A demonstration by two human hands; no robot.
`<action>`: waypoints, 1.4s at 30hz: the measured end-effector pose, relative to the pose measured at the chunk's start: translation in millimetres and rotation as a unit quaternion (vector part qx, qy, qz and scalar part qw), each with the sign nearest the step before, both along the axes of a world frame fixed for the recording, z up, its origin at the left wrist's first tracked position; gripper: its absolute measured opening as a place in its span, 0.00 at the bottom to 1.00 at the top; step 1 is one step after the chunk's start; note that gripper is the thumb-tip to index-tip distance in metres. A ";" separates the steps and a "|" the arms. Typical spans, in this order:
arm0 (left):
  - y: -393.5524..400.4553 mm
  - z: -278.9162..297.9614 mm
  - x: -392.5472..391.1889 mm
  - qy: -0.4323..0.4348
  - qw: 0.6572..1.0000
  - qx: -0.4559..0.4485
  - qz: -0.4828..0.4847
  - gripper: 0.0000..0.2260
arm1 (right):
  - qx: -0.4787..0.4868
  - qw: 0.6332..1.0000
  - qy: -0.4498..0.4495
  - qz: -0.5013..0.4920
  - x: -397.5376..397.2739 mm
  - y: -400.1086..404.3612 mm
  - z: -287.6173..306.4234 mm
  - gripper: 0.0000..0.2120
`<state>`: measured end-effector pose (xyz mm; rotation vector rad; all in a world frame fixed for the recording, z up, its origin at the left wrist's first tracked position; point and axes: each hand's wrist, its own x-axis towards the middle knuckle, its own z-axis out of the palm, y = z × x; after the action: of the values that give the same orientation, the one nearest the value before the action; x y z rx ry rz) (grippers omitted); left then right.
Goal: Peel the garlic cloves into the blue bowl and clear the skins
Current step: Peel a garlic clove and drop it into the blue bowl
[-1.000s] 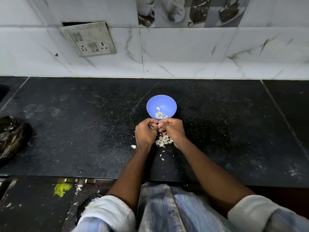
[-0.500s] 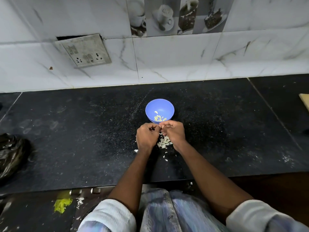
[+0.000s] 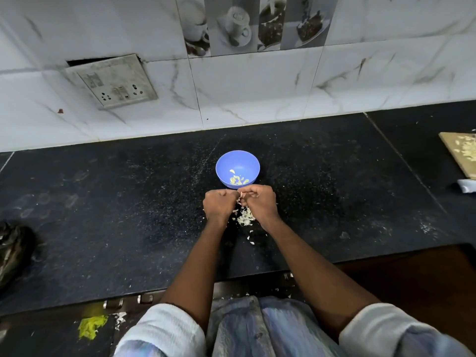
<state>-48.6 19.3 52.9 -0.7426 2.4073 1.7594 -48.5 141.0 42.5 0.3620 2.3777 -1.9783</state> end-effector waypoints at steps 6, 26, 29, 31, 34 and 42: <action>9.1 6.2 -21.2 -0.036 0.994 0.070 0.073 0.07 | 0.025 1.000 -0.001 0.013 -19.9 5.9 3.0 0.12; 16.8 -0.2 -16.1 0.001 0.999 -0.031 0.021 0.07 | -0.016 0.999 -0.031 -0.023 -15.7 7.3 -0.5 0.11; 13.6 -4.5 -15.5 0.010 0.999 -0.011 0.032 0.05 | -0.044 0.997 -0.043 -0.036 -16.5 5.9 1.9 0.08; 14.4 -3.0 -13.4 0.029 0.998 -0.015 0.045 0.06 | -0.069 0.995 -0.051 -0.047 -16.7 3.8 5.3 0.07; 19.6 -2.3 -10.3 0.056 0.997 -0.033 0.049 0.13 | -0.092 0.992 -0.058 -0.057 -19.4 3.1 4.7 0.06; 28.8 -0.9 -10.0 0.069 0.993 -0.090 0.030 0.11 | -0.131 0.987 -0.077 -0.044 -24.0 4.2 -0.8 0.06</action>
<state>-58.6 48.1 52.1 -0.7411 2.6906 1.6849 -72.5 145.3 41.7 0.5906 2.0106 -2.1773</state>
